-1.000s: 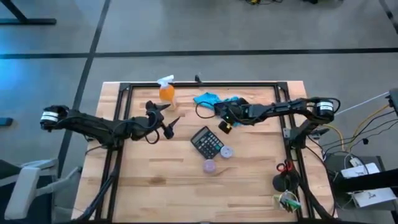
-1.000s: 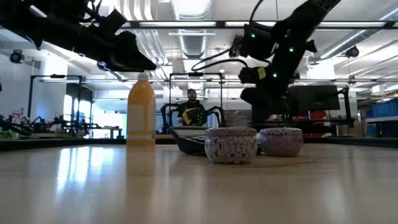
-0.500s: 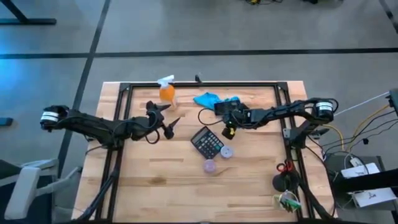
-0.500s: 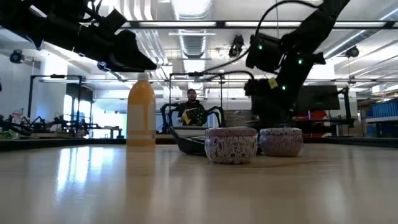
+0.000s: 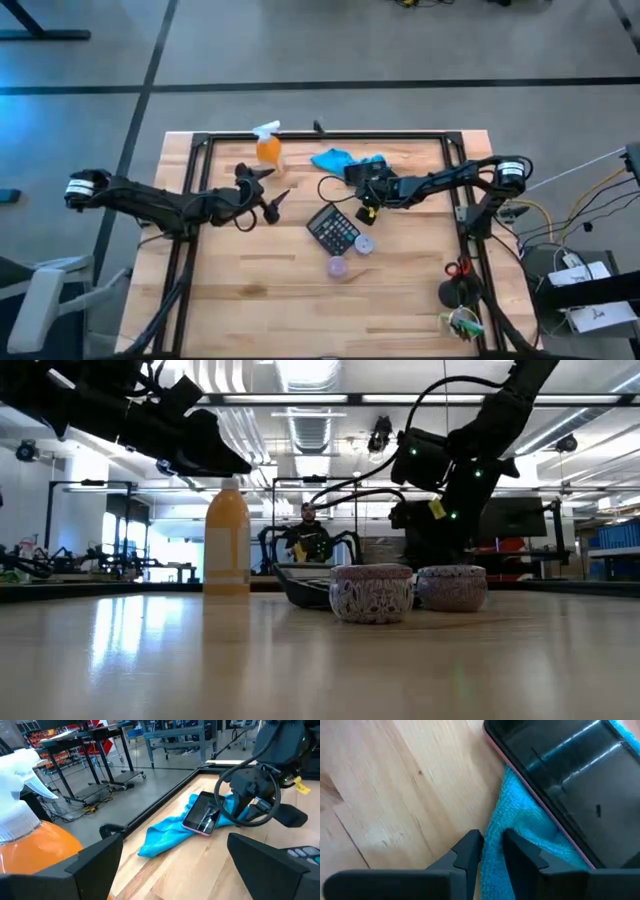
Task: Apply microfiber cloth
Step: Wipe the pink cellphone using the blue microfiber cloth
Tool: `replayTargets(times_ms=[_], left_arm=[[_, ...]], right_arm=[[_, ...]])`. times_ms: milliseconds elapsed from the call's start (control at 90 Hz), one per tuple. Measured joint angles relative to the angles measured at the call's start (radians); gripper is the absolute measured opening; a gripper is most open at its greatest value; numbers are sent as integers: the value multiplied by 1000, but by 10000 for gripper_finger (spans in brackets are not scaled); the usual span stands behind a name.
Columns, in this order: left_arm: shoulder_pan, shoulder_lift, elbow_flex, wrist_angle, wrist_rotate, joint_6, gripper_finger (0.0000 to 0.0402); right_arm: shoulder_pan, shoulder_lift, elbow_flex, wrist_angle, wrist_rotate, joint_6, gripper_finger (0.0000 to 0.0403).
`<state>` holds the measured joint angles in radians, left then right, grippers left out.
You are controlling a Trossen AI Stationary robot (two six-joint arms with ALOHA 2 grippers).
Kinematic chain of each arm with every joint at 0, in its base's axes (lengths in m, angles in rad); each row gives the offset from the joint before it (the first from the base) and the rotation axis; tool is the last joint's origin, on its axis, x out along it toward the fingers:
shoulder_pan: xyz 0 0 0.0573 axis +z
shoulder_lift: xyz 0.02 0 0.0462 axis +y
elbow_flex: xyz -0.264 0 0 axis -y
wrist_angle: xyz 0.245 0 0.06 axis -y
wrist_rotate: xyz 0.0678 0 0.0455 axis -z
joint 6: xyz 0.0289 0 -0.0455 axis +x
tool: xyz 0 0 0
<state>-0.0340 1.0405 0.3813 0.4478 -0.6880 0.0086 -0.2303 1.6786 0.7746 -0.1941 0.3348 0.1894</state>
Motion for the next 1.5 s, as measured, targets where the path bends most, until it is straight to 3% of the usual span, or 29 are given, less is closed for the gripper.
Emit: replayTargets(times_ms=[456, 633, 1056, 1333, 1500], left_arm=[[-2, 0, 0, -4, 6, -22, 347], [-2, 0, 0, -7, 27, -22, 347], [-2, 0, 0, -7, 27, -22, 347], [-3, 0, 0, -6, 27, -26, 347], [-3, 0, 0, -7, 27, -26, 347]], right_arm=[[-26, -27, -11, -112, -14, -25, 59], [-24, -62, -13, -139, -23, -45, 7], [-21, -173, 70, -102, -17, -139, 0], [-111, -85, 70, 14, -10, -178, 0], [-154, 9, 70, 112, 65, -200, 0]])
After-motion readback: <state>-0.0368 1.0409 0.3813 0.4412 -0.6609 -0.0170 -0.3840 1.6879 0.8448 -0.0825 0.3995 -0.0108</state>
